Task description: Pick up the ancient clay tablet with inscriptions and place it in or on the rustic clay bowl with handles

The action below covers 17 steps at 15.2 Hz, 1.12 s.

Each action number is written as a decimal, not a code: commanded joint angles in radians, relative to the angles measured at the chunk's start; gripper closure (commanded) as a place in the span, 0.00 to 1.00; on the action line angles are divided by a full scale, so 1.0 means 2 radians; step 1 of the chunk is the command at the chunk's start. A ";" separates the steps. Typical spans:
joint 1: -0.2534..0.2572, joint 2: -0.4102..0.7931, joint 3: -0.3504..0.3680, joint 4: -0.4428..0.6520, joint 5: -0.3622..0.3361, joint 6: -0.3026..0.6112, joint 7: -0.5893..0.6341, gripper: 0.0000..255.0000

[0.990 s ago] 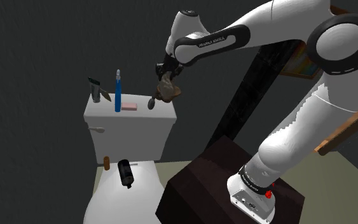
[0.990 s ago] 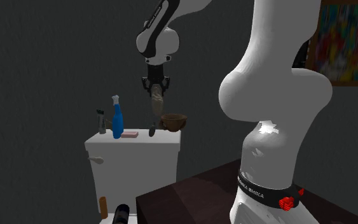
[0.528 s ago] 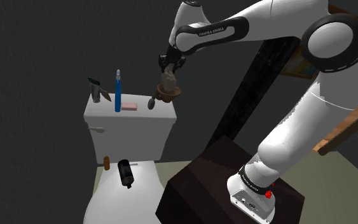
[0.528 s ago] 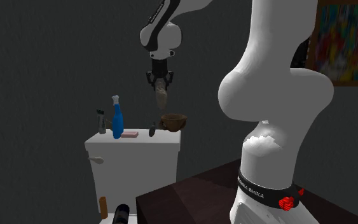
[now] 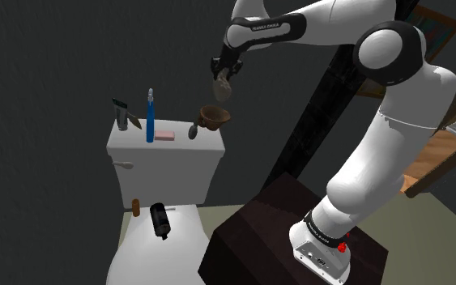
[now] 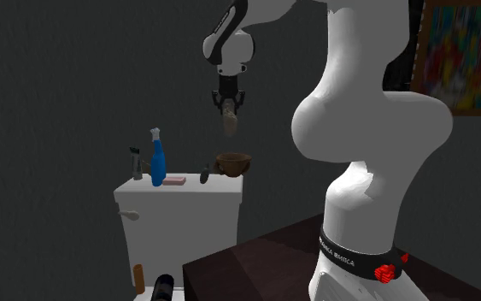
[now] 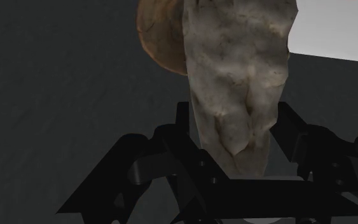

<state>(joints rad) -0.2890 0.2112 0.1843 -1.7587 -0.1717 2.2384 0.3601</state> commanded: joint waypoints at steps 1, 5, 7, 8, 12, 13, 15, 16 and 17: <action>-0.008 0.027 -0.005 0.043 0.002 -0.013 -0.019 1.00; -0.009 0.035 -0.007 0.035 0.000 0.003 -0.018 1.00; -0.009 0.039 -0.007 0.026 -0.002 0.015 -0.016 1.00; -0.009 0.041 -0.008 0.022 -0.003 0.021 -0.015 1.00; -0.008 0.049 -0.009 0.006 -0.008 0.044 -0.010 1.00; -0.008 0.051 -0.010 0.003 -0.009 0.050 -0.009 1.00; -0.008 0.056 -0.011 -0.004 -0.011 0.062 -0.006 1.00; -0.007 0.059 -0.011 -0.007 -0.013 0.067 -0.005 1.00; -0.007 0.061 -0.012 -0.010 -0.014 0.073 -0.004 1.00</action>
<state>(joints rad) -0.3031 0.3300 0.1615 -1.7738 -0.1974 2.3730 0.3507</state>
